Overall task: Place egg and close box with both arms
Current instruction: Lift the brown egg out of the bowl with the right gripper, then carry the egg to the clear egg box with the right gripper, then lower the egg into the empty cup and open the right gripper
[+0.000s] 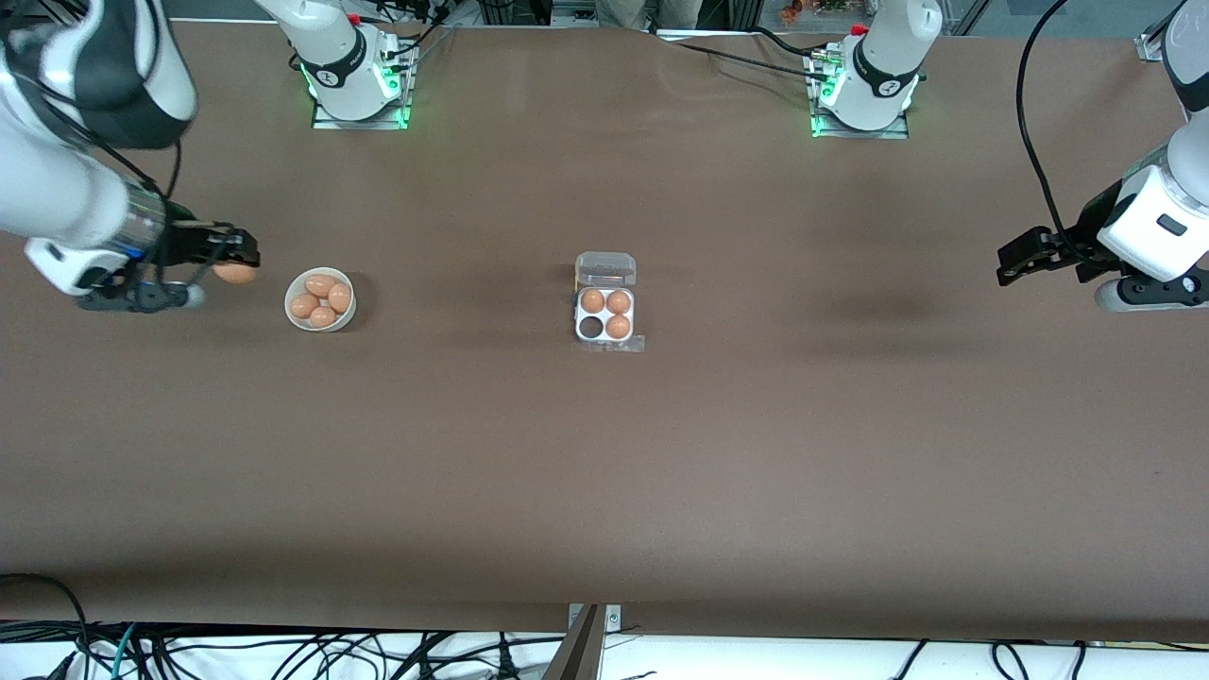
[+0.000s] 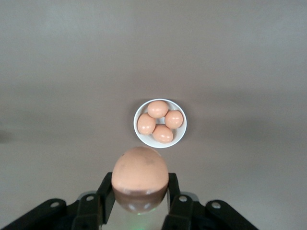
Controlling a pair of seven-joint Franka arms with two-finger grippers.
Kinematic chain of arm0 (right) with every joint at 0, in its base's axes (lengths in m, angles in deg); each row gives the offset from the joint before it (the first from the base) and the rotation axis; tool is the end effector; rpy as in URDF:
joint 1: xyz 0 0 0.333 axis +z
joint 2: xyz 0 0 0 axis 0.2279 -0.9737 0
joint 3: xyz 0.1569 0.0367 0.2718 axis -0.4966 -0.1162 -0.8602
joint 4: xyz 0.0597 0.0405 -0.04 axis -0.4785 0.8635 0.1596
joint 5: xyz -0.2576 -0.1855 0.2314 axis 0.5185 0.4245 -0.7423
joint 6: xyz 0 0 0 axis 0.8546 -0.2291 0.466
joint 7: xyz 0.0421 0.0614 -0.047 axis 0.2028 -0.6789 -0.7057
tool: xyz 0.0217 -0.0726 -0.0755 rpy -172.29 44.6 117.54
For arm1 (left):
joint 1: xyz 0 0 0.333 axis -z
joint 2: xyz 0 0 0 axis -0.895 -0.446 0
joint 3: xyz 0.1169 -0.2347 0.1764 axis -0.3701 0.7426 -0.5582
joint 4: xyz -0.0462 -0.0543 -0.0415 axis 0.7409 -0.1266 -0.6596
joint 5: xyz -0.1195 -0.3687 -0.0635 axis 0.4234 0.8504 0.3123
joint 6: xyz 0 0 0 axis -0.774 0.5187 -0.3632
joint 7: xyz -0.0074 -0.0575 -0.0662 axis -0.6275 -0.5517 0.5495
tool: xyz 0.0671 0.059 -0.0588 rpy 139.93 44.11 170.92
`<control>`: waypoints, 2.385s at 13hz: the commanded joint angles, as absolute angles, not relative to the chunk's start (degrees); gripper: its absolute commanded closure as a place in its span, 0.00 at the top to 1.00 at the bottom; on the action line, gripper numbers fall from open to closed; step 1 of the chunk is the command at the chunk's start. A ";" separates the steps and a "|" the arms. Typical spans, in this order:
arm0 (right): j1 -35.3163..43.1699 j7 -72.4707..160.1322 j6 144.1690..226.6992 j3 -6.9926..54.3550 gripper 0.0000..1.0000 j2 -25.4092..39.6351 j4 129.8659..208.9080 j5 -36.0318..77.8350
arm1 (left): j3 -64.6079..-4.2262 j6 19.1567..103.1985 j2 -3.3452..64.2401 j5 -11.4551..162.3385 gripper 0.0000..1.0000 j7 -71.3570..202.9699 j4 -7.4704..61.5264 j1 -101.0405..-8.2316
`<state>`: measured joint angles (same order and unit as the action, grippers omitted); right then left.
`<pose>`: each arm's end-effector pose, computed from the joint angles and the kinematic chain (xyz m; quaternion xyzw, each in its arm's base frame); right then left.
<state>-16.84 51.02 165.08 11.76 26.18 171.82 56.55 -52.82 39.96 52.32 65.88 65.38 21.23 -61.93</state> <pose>0.5649 0.0283 0.4960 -0.9956 -0.0039 0.0934 0.0115 0.5789 -0.0133 0.5651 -0.9991 -0.0397 0.0155 0.0061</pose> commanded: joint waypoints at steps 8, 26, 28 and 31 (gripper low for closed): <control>1.30 76.51 158.74 11.46 0.00 9.76 150.97 53.18 | -52.83 39.73 51.59 67.15 1.00 64.10 19.69 -62.37; 23.56 99.65 190.39 11.82 0.00 -11.51 150.78 56.95 | -52.83 39.73 51.32 67.15 1.00 64.10 19.69 -62.37; 24.44 101.15 192.32 11.82 0.00 -13.01 150.78 57.92 | -52.74 39.73 51.32 67.15 1.00 64.10 19.69 -62.37; 25.15 102.65 193.04 11.82 0.00 -14.33 150.78 58.27 | -52.74 39.73 51.32 67.15 1.00 64.19 19.69 -62.37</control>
<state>24.19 100.85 193.15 11.28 -13.11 152.65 57.25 -52.82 39.96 51.87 65.88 65.38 21.04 -61.96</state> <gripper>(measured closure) 0.529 0.000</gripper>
